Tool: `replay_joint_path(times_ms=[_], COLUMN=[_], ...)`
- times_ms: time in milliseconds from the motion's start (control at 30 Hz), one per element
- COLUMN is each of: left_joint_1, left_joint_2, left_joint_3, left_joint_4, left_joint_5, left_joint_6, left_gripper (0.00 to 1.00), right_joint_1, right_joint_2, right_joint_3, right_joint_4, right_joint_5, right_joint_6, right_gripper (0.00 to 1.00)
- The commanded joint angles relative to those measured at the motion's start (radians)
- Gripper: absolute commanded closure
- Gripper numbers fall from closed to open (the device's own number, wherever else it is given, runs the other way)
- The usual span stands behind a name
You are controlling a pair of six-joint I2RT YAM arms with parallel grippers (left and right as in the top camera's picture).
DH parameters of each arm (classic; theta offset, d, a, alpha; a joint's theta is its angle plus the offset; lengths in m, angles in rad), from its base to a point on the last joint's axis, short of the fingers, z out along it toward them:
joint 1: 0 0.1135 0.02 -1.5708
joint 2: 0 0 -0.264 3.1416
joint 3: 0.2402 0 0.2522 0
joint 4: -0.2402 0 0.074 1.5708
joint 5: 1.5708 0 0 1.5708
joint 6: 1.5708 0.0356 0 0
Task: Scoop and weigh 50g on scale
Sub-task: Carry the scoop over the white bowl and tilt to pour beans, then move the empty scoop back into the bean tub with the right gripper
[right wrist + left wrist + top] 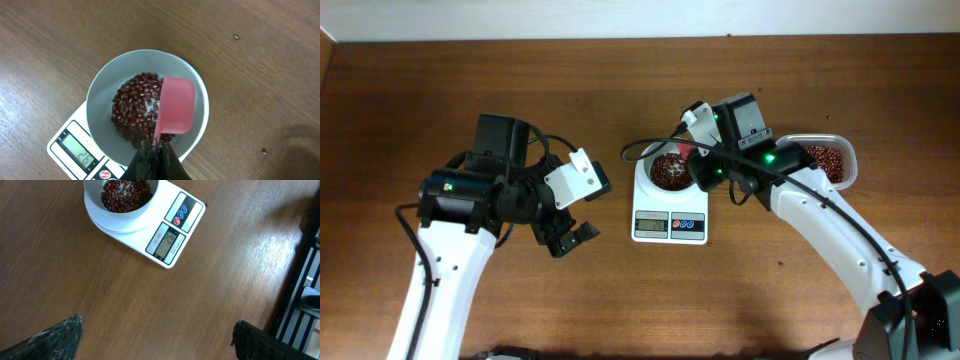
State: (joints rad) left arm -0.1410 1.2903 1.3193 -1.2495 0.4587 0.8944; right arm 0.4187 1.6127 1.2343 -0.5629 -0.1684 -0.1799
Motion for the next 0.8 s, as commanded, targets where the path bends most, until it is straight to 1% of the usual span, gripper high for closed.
replay_joint_path(times_ms=[0,200,267,433,500,567,633,700,767], left_joint_1=[0.000,0.000,0.000,0.000,0.000,0.000,0.000,0.000,0.000], left_joint_2=[0.000,0.000,0.000,0.000,0.000,0.000,0.000,0.000,0.000], left_joint_3=[0.007,0.007,0.007,0.007,0.007,0.007,0.007,0.007,0.007], left_joint_4=[-0.001,-0.002,-0.002,-0.002,-0.002,-0.002,-0.002,-0.001,-0.001], left_joint_5=[0.004,0.004,0.004,0.004,0.004,0.004,0.004,0.004,0.004], left_joint_6=[0.009,0.009,0.009,0.008,0.008,0.009,0.008,0.009,0.009], left_gripper=[0.01,0.01,0.01,0.01,0.01,0.01,0.01,0.01,0.01], right_joint_1=[0.000,-0.002,-0.003,-0.056,-0.112,-0.179,-0.267,-0.374,-0.486], right_joint_2=[-0.022,-0.023,-0.037,-0.125,-0.172,-0.207,-0.225,-0.226,-0.225], right_joint_3=[0.017,0.017,0.017,0.017,0.017,0.017,0.017,0.017,0.017], right_joint_4=[0.037,0.088,0.108,0.108,0.093,0.061,0.016,-0.033,-0.073], right_joint_5=[-0.023,-0.057,-0.057,-0.061,-0.089,-0.162,-0.256,-0.317,-0.381], right_joint_6=[0.005,0.018,0.103,0.203,0.248,0.248,0.275,0.354,0.357], right_gripper=[0.96,0.96,0.96,0.96,0.96,0.96,0.96,0.96,0.96])
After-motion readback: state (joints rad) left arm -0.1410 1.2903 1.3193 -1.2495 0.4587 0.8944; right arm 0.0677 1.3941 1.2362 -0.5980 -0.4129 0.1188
